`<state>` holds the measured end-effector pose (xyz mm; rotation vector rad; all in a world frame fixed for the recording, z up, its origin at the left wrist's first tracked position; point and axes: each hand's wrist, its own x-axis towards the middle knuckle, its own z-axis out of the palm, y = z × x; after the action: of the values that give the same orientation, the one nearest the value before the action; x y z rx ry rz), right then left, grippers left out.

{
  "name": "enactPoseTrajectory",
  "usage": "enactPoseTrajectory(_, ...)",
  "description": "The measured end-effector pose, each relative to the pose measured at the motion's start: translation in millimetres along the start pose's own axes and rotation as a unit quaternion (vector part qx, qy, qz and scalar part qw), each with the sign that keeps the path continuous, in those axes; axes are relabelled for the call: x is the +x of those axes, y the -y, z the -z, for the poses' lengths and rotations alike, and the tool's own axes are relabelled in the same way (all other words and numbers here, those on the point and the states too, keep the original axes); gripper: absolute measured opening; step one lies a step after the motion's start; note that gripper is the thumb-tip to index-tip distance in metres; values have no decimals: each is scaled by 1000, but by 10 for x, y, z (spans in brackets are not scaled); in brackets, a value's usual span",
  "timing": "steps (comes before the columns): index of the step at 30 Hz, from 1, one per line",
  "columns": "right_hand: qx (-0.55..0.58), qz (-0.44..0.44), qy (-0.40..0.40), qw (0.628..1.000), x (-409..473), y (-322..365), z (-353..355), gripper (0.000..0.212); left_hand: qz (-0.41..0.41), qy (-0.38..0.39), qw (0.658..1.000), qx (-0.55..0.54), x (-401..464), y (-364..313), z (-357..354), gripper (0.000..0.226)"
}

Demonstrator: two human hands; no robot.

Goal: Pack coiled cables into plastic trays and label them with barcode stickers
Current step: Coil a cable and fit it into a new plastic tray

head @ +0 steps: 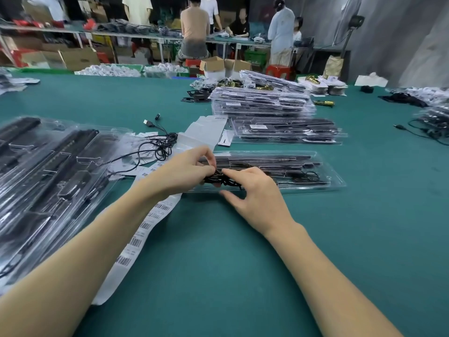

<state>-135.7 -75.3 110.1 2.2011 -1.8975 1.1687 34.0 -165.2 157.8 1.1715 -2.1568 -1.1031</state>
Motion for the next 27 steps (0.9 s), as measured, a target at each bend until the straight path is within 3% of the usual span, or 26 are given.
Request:
enactPoseTrajectory(6,-45,63,-13,997,-26,39,-39,37,-1,13,1000,-14,8,40,67,9)
enactPoseTrajectory(9,-74,91,-20,993,-38,48,-40,26,-28,9,999,41,1,77,101,8)
enactPoseTrajectory(12,-89,100,-8,991,-47,85,-36,16,-99,-6,981,166,-2,124,274,8)
enactPoseTrajectory(17,-80,83,18,993,-42,85,-24,20,-98,90,963,234,-52,289,602,22)
enactPoseTrajectory(24,-84,91,22,992,-41,103,-5,19,-120,86,956,252,-63,281,653,4)
enactPoseTrajectory(27,-90,91,23,991,-42,92,7,19,-134,78,949,273,-70,252,638,8)
